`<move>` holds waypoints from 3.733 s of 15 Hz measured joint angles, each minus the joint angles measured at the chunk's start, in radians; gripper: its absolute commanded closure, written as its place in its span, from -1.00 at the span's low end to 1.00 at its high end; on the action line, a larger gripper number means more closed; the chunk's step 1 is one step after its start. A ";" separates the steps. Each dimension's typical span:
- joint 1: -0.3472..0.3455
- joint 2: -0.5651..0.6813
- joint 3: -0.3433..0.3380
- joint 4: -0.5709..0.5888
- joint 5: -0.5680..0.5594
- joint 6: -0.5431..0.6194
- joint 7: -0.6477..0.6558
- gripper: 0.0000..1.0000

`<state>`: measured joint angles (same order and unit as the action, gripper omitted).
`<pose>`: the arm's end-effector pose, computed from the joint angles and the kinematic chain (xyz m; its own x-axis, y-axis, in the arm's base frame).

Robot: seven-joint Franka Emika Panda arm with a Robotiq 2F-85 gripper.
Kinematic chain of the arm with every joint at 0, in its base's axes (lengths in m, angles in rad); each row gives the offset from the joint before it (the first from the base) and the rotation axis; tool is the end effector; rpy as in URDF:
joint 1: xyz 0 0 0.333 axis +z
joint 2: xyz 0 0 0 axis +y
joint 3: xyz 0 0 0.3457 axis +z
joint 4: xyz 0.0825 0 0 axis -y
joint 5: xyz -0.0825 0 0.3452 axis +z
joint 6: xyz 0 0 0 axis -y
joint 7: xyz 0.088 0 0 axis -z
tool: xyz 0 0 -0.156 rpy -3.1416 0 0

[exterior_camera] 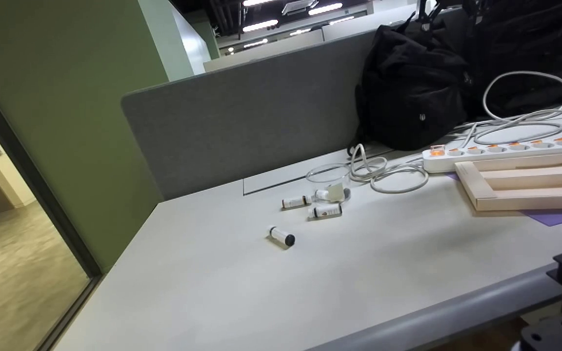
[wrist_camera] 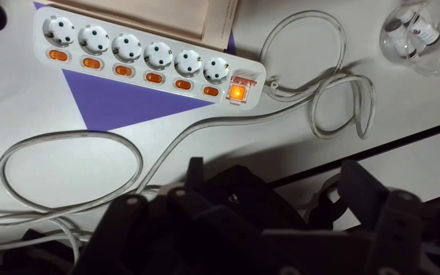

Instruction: Turn off the switch at the first from the left

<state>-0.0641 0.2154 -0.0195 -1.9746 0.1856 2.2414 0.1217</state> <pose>0.5791 -0.0356 0.3696 0.9494 -0.3130 0.0251 -0.3059 -0.9401 -0.1503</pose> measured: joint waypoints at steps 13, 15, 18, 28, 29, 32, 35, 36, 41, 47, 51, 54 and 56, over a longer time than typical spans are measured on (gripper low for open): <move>-0.041 0.535 -0.011 0.359 0.070 -0.134 0.009 0.98; -0.037 0.543 -0.011 0.373 0.070 -0.144 0.014 0.99; -0.037 0.543 -0.013 0.382 0.070 -0.155 0.015 1.00; -0.011 0.638 0.007 0.408 0.075 -0.077 0.015 1.00; -0.009 0.645 0.011 0.408 0.075 -0.070 0.015 1.00; -0.003 0.658 0.022 0.408 0.075 -0.048 0.015 1.00; 0.001 0.668 0.028 0.408 0.076 -0.031 0.015 1.00; 0.001 0.672 0.030 0.408 0.077 -0.025 0.015 1.00; -0.002 0.672 0.035 0.408 0.077 -0.023 0.007 1.00; 0.025 0.669 0.030 0.401 0.011 -0.002 -0.011 1.00; 0.118 0.651 -0.013 0.366 -0.142 0.052 -0.007 1.00; 0.201 0.630 -0.060 0.313 -0.269 0.121 0.009 1.00; 0.249 0.620 -0.090 0.283 -0.341 0.158 0.037 1.00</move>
<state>0.1848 0.8351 -0.1097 -1.6919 -0.1554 2.3989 0.1591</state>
